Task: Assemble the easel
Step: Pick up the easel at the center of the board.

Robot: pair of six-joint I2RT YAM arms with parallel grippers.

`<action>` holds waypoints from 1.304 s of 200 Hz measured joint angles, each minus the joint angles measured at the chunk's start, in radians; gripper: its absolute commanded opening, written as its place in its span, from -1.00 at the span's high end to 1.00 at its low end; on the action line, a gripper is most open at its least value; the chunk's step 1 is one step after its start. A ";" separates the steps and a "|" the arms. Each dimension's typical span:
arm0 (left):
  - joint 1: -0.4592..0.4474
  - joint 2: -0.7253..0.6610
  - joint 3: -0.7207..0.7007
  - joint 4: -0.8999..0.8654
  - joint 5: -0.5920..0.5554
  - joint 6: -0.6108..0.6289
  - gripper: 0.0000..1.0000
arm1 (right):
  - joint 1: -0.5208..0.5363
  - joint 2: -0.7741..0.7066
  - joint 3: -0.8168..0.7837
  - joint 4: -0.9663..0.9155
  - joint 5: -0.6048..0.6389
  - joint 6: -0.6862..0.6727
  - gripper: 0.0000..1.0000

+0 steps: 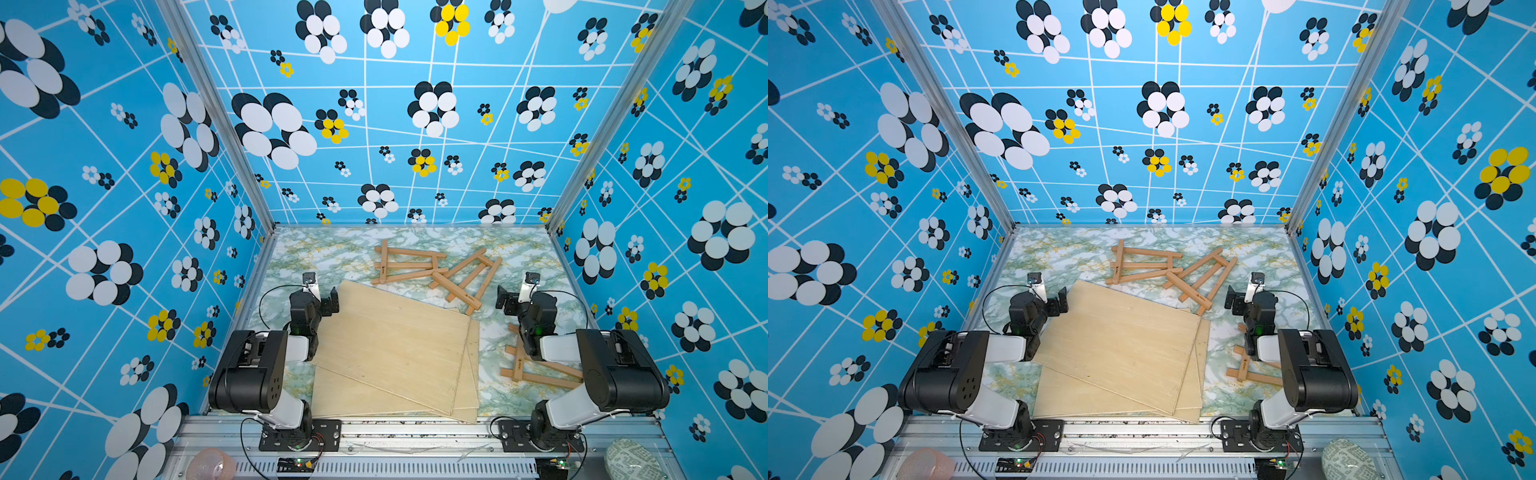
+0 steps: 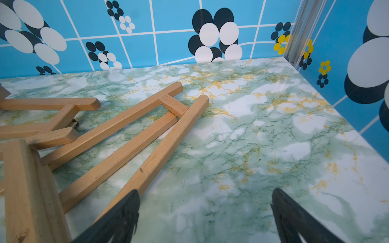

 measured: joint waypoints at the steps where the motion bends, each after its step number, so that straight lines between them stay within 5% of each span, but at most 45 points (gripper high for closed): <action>1: 0.000 0.000 0.000 0.000 0.000 0.000 -0.98 | 0.000 0.000 0.000 0.000 0.000 0.000 -0.99; 58: -0.006 -0.114 0.006 -0.114 -0.031 -0.004 -0.98 | 0.000 -0.066 -0.009 -0.040 0.019 0.001 -0.98; 92: -0.011 -0.297 0.098 -0.318 -0.074 -0.056 -0.97 | 0.000 -0.251 0.090 -0.298 0.074 0.043 -0.99; 126: -0.011 -0.382 0.338 -0.665 -0.029 -0.159 -0.97 | 0.000 -0.362 0.343 -0.662 0.041 0.211 -0.99; 154: -0.016 -0.363 0.517 -0.911 0.073 -0.225 -0.98 | 0.000 -0.351 0.544 -0.958 -0.130 0.334 -0.99; 195: -0.101 -0.260 0.653 -1.195 0.191 -0.267 -0.98 | 0.006 -0.342 0.610 -1.229 -0.343 0.462 -0.99; 261: -0.302 0.117 1.031 -1.485 0.198 -0.249 -0.74 | 0.101 -0.329 0.635 -1.401 -0.443 0.526 -0.99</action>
